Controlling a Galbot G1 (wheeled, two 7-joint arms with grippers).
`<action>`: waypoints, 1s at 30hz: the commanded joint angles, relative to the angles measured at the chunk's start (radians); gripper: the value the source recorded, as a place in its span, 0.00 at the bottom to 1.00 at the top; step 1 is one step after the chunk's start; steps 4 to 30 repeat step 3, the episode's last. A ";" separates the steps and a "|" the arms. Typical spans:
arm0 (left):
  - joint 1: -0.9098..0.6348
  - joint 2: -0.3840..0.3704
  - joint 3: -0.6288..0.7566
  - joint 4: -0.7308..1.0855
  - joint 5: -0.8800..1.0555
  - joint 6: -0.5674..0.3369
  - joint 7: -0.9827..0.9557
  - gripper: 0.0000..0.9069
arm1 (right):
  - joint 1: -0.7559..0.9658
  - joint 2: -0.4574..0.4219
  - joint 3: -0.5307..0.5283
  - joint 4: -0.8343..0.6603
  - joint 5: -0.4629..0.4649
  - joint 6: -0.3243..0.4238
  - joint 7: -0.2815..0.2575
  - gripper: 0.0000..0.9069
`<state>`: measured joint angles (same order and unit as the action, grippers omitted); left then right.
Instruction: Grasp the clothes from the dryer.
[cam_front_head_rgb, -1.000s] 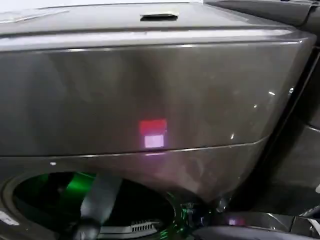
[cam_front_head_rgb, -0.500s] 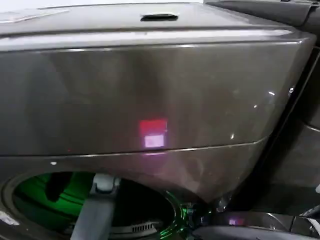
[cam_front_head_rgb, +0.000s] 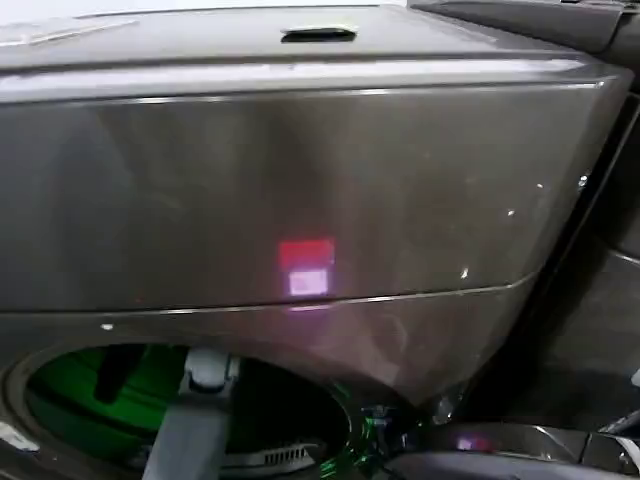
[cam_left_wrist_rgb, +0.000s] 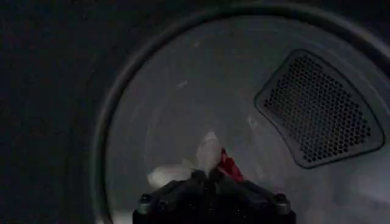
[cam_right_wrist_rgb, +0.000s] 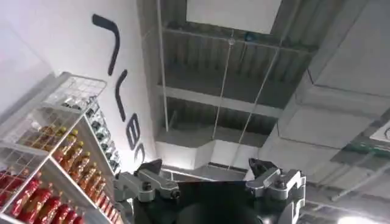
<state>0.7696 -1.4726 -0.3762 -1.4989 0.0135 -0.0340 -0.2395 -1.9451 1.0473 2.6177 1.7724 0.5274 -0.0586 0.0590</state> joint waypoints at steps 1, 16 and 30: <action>0.001 0.000 0.005 -0.003 -0.002 0.003 -0.004 0.00 | -0.005 0.006 0.012 0.011 0.007 -0.033 0.000 1.00; -0.002 0.000 0.005 -0.002 -0.003 0.003 -0.003 0.00 | -0.008 0.007 0.016 0.010 0.006 -0.036 0.000 1.00; -0.002 0.000 0.005 -0.002 -0.003 0.003 -0.003 0.00 | -0.008 0.007 0.016 0.010 0.006 -0.036 0.000 1.00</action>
